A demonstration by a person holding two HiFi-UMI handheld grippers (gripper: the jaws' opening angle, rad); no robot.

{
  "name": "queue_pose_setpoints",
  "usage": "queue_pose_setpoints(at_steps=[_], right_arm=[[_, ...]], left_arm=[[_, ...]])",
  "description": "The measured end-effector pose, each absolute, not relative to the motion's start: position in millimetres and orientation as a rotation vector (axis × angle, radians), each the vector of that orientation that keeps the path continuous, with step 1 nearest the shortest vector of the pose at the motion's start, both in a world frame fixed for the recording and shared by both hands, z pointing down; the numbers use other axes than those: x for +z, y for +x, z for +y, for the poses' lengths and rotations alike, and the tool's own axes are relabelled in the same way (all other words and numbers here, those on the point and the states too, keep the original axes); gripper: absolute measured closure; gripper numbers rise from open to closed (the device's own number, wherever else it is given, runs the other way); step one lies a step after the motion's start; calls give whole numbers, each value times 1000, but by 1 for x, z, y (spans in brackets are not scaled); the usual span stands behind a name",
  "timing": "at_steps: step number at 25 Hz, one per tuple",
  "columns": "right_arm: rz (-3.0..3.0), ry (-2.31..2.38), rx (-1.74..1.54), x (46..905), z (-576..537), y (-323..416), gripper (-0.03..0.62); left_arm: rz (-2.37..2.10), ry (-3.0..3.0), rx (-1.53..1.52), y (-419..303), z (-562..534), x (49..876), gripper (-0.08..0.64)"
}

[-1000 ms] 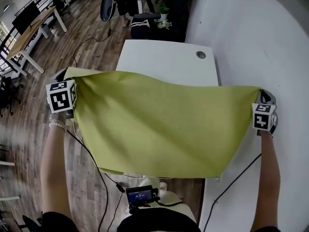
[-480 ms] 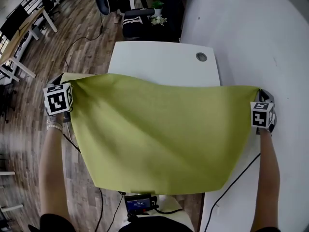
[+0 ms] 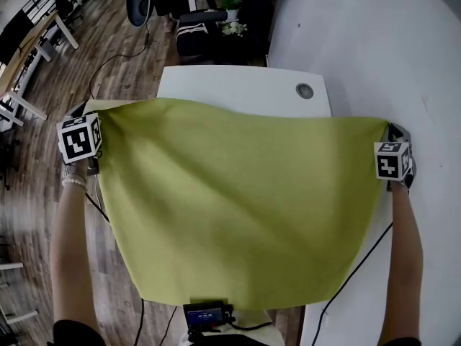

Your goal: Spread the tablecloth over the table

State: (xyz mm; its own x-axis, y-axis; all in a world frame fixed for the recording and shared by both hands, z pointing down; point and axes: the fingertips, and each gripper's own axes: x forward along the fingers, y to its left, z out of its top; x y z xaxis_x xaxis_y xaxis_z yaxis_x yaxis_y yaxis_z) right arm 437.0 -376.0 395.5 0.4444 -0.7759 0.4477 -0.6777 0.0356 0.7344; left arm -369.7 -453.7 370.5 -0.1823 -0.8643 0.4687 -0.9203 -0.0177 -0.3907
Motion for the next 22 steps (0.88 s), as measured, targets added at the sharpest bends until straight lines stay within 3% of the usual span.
queue_pose_setpoints(at_steps=[8, 22], right_arm=[[-1257, 1671, -121, 405, -420, 435, 560], [-1369, 1525, 271, 518, -403, 424, 557]], left_arm=[[-2080, 1972, 1004, -364, -496, 385, 549], [-1438, 1940, 1355, -342, -472, 519, 548]])
